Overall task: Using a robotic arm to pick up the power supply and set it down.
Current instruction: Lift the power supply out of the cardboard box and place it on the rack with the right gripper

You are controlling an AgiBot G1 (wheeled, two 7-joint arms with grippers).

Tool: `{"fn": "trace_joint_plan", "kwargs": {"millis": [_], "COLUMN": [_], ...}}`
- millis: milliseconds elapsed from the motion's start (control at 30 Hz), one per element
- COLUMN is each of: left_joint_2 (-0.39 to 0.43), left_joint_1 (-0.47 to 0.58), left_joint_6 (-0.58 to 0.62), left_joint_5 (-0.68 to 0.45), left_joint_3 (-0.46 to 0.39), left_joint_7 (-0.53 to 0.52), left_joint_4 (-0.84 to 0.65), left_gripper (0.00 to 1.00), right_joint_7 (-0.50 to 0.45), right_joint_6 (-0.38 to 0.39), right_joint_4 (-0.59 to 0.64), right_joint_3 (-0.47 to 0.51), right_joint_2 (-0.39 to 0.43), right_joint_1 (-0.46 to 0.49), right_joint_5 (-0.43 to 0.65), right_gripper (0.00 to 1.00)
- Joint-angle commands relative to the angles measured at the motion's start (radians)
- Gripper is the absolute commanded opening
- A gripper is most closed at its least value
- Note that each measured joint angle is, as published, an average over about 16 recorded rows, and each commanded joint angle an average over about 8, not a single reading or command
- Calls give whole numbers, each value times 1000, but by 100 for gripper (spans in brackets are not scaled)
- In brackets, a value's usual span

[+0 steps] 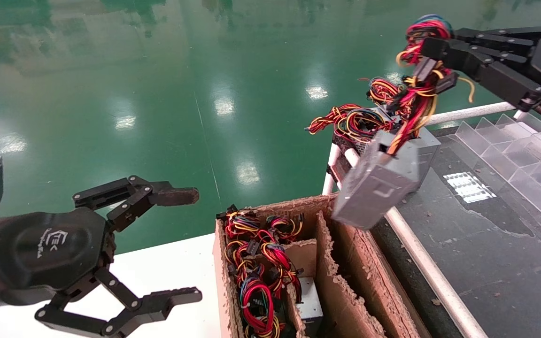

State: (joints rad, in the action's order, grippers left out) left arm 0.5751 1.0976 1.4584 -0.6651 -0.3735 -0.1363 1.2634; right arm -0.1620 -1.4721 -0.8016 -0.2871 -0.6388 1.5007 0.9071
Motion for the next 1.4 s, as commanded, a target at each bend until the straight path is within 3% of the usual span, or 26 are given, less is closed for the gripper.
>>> {"fn": "trace_joint_plan", "kwargs": {"millis": [33, 733, 1400], "left_joint_2": [0, 0, 0], "left_joint_1": [0, 0, 0], "left_joint_6": [0, 0, 0], "left_joint_5": [0, 0, 0], "left_joint_3": [0, 0, 0], "left_joint_7": [0, 0, 0], "left_joint_4": [0, 0, 0], "left_gripper": [100, 100, 100], "right_joint_7": [13, 174, 368], "right_joint_6": [-8, -72, 70], "right_joint_4": [30, 357, 614], "right_joint_3": [-1, -44, -108], "right_joint_2": [5, 99, -2], "right_joint_1": [14, 124, 250], "right_joint_5": [9, 133, 269], "right_gripper": [0, 0, 0]}}
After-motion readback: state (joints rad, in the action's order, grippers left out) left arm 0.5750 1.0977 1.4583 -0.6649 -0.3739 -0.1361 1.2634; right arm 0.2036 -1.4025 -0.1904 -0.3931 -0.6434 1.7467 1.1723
